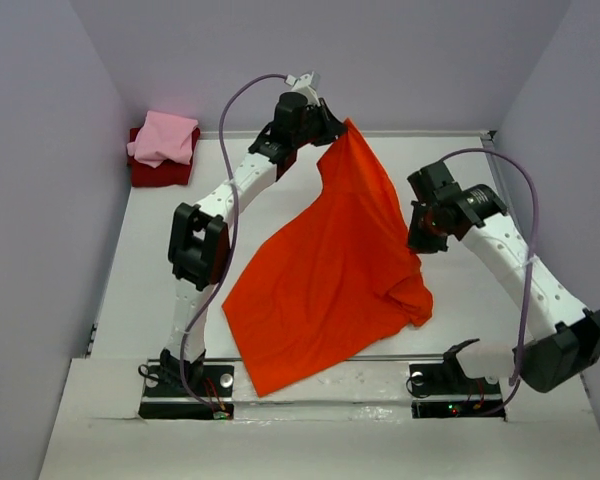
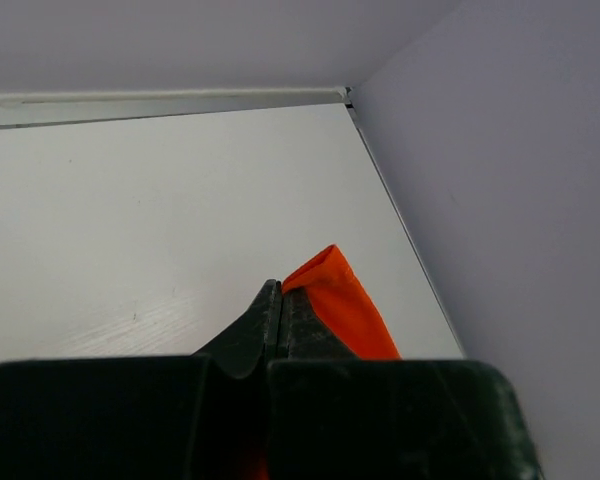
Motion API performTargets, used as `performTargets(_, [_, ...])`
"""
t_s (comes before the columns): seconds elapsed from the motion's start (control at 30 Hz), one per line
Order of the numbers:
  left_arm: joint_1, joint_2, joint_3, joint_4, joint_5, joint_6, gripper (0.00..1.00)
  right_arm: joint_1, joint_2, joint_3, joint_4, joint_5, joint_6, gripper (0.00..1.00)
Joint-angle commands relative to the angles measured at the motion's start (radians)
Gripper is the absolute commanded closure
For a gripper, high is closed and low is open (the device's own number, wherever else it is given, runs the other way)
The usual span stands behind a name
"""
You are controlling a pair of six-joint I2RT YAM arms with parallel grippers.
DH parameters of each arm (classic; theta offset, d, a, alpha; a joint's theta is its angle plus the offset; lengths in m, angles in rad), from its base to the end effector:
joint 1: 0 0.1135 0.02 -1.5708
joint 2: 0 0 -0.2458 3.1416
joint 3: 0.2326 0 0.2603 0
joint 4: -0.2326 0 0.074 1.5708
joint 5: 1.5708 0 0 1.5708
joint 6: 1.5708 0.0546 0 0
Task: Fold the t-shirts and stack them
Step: Flatten out the tshirt
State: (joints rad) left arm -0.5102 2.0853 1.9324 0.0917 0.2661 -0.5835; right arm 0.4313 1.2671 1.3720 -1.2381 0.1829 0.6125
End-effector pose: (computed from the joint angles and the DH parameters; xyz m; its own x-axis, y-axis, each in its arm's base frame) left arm 0.4528 -0.2698 0.3405 -0.4303 -0.3683 -0.8241 0.5550 0.6121 -0.5633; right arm 0.2278 0.0939 0.3186 -0.8693 0.2223 -0.4414 0.1940 0.9749 0.1088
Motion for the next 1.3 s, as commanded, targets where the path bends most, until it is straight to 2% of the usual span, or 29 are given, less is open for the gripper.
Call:
performTargets(0.0, [-0.014,0.091,0.184,0.019,0.031,0.017,1.00,-0.005,0.090,0.021,0.063,0.138,-0.042,1.00])
performTargets(0.2, [-0.034,0.166,0.231,0.017,0.039,0.010,1.00,-0.005,0.296,0.099,0.097,0.173,-0.065,1.00])
performTargets(0.4, [-0.034,0.205,0.227,0.014,0.033,0.010,1.00,-0.005,0.405,0.148,0.077,0.185,-0.059,0.99])
performTargets(0.43, [-0.034,0.208,0.226,0.014,0.035,0.010,1.00,-0.005,0.417,0.160,0.074,0.190,-0.057,0.85])
performTargets(0.47, [-0.036,0.208,0.226,0.014,0.036,0.008,1.00,-0.005,0.423,0.167,0.060,0.190,-0.057,0.63])
performTargets(0.5, [-0.034,0.211,0.227,0.014,0.039,0.010,0.95,-0.005,0.428,0.173,0.048,0.190,-0.057,0.41])
performTargets(0.53, [-0.034,0.213,0.231,0.016,0.042,0.010,0.84,-0.005,0.436,0.191,0.036,0.205,-0.053,0.10])
performTargets(0.57, [-0.034,0.211,0.232,0.016,0.042,0.010,0.73,-0.005,0.446,0.199,0.017,0.213,-0.050,0.04])
performTargets(0.6, [-0.034,0.211,0.232,0.013,0.038,0.011,0.56,-0.014,0.446,0.203,0.005,0.219,-0.048,0.03])
performTargets(0.63, [-0.034,0.203,0.231,0.011,0.029,0.011,0.19,-0.014,0.440,0.206,0.006,0.233,-0.051,0.01])
performTargets(0.67, [-0.036,0.197,0.229,0.011,0.022,0.016,0.13,-0.032,0.431,0.210,0.012,0.233,-0.057,0.00])
performTargets(0.77, [-0.036,0.168,0.227,-0.010,0.007,0.031,0.10,-0.094,0.391,0.219,0.080,0.121,-0.120,0.02])
performTargets(0.83, [-0.034,0.130,0.215,-0.030,-0.004,0.045,0.07,-0.189,0.383,0.222,0.152,0.023,-0.167,0.04])
performTargets(0.87, [-0.033,0.113,0.208,-0.056,-0.022,0.048,0.07,-0.216,0.387,0.220,0.211,-0.090,-0.190,0.05])
performTargets(0.93, [-0.030,0.059,0.180,-0.089,-0.037,0.050,0.07,-0.293,0.411,0.207,0.276,-0.176,-0.227,0.06])
performTargets(0.97, [-0.028,0.038,0.165,-0.136,-0.057,0.050,0.07,-0.321,0.423,0.200,0.343,-0.313,-0.230,0.07])
performTargets(1.0, [-0.028,0.016,0.152,-0.164,-0.076,0.048,0.07,-0.344,0.437,0.196,0.376,-0.369,-0.229,0.07])
performTargets(1.03, [-0.028,-0.032,0.120,-0.196,-0.115,0.045,0.07,-0.382,0.477,0.191,0.409,-0.479,-0.221,0.08])
performTargets(1.1, [-0.028,-0.130,0.062,-0.266,-0.158,0.025,0.07,-0.394,0.524,0.194,0.507,-0.575,-0.217,0.08])
performTargets(1.17, [-0.027,-0.207,-0.064,-0.340,-0.244,-0.036,0.07,-0.408,0.619,0.237,0.563,-0.706,-0.220,0.11])
performTargets(1.27, [-0.002,-0.371,-0.269,-0.403,-0.296,-0.113,0.07,-0.417,0.736,0.307,0.626,-0.898,-0.195,0.12])
